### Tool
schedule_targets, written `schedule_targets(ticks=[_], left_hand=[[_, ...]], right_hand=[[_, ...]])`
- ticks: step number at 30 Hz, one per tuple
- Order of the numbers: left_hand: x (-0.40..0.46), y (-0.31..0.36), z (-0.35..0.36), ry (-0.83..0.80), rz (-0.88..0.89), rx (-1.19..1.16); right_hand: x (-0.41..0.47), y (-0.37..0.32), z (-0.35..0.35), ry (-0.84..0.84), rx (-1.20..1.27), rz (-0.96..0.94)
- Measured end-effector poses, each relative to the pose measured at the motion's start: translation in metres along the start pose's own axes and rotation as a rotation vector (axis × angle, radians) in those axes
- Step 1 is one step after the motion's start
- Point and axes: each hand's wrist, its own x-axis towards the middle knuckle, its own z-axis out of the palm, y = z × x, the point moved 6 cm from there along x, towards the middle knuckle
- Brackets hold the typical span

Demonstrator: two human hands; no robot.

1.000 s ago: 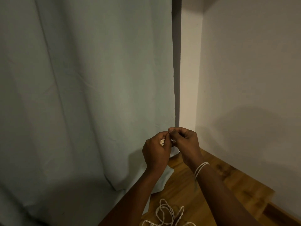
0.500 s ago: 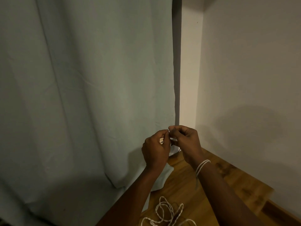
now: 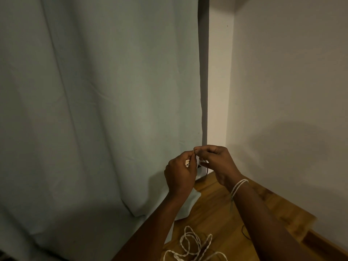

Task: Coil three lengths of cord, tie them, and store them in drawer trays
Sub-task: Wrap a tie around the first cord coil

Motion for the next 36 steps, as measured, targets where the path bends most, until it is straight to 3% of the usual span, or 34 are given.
schedule_targets(ticks=[6, 11, 18, 23, 28, 32, 36], left_hand=[[0.001, -0.003, 0.003, -0.058, 0.056, 0.027], [-0.001, -0.003, 0.008, -0.118, 0.056, 0.005], [0.000, -0.006, 0.016, -0.161, -0.006, -0.144], [0.008, -0.011, 0.017, -0.186, -0.078, -0.268], [0.008, -0.016, 0.019, -0.284, -0.127, -0.362], [0.004, -0.022, 0.024, -0.382, -0.142, -0.394], [-0.002, -0.027, 0.025, -0.442, -0.152, -0.422]], right_hand=[[0.004, -0.019, -0.014, -0.134, -0.271, -0.063], [0.005, -0.024, -0.021, -0.248, -0.257, -0.071], [-0.001, -0.028, -0.012, -0.125, -0.605, -0.309], [-0.008, -0.036, -0.006, -0.087, -0.672, -0.386], [-0.012, -0.042, -0.015, -0.062, -0.511, -0.254], [-0.010, -0.049, -0.021, -0.055, -0.067, -0.109], [-0.004, -0.057, -0.036, 0.078, 0.235, 0.003]])
